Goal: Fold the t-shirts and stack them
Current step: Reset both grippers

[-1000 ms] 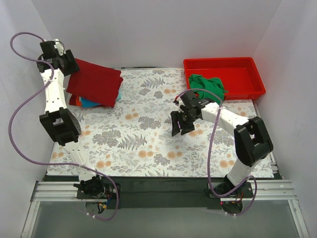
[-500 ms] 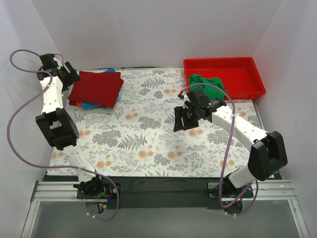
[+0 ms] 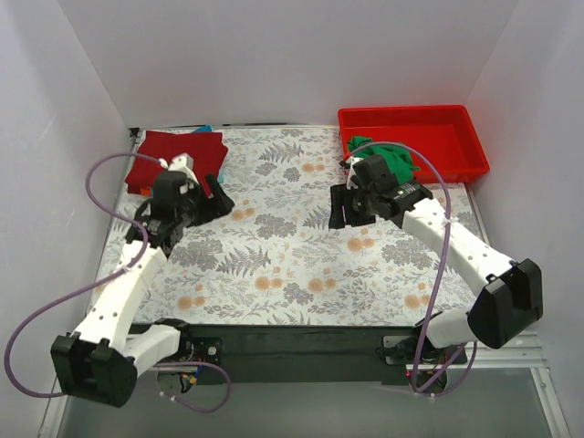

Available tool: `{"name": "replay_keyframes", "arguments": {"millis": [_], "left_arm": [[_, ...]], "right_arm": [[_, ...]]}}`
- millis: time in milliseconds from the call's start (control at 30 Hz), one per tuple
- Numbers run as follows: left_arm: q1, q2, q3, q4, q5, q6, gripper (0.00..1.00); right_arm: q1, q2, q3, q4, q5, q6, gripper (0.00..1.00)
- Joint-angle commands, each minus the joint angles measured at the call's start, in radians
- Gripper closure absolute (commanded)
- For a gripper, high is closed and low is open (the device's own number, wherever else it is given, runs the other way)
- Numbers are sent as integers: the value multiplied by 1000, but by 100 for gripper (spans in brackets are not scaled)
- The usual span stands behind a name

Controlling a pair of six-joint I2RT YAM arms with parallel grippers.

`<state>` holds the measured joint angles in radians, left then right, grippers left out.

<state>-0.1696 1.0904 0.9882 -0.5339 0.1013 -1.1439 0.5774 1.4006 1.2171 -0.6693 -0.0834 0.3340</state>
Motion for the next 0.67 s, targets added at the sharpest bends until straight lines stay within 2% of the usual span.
{"name": "replay_keyframes", "arguments": {"millis": [0, 67, 167, 633], "left_arm": [[-129, -85, -146, 23, -130, -125, 23], [-189, -136, -183, 23, -140, -172, 23], [-215, -179, -232, 12, -156, -204, 23], [-214, -225, -257, 23, -209, -175, 21]], "right_arm": [[4, -80, -28, 66, 56, 13, 35], [4, -116, -65, 97, 68, 25, 35], [4, -155, -108, 125, 79, 33, 35], [4, -288, -212, 135, 200, 53, 35]]}}
